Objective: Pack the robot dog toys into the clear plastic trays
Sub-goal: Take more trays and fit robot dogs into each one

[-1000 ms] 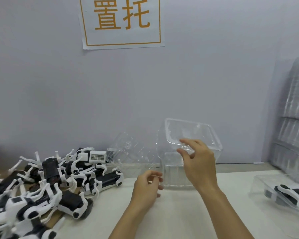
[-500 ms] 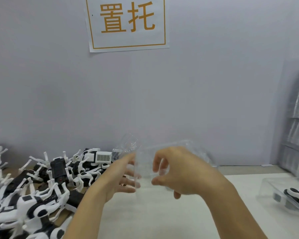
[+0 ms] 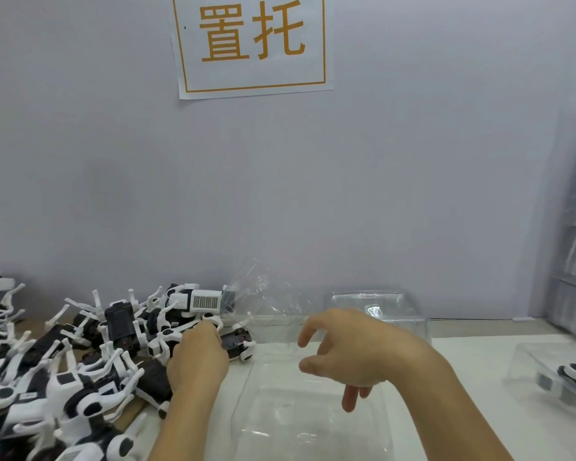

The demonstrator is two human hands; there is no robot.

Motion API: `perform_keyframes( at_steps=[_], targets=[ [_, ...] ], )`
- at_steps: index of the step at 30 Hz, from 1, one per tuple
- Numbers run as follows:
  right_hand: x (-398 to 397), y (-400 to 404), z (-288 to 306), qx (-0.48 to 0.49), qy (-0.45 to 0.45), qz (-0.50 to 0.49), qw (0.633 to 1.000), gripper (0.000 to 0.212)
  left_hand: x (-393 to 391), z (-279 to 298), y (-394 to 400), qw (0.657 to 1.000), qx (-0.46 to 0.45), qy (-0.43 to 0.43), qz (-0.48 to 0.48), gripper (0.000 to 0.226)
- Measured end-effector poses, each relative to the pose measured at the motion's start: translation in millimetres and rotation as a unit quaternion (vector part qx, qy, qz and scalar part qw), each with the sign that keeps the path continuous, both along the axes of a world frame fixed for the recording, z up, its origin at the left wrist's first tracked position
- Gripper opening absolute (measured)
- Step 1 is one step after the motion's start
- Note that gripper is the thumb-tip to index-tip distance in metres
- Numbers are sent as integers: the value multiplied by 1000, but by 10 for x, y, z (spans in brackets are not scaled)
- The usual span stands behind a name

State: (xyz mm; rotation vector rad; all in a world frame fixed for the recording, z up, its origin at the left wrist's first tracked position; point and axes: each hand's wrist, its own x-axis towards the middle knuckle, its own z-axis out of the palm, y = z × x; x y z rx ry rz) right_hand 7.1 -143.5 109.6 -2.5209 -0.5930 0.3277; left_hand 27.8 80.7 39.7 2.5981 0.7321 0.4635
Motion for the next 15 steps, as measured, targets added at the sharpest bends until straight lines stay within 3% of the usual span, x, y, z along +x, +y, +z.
perform_keyframes(
  at_steps=[8,15],
  targets=[
    [66,-58,-38,8,-4,-7,1000,25,-52,123,-13,988,-55,-140,41,19],
    [71,-62,-42,3,-39,1,999,24,-79,512,-9,957,-57,-285,-3,20]
  ],
)
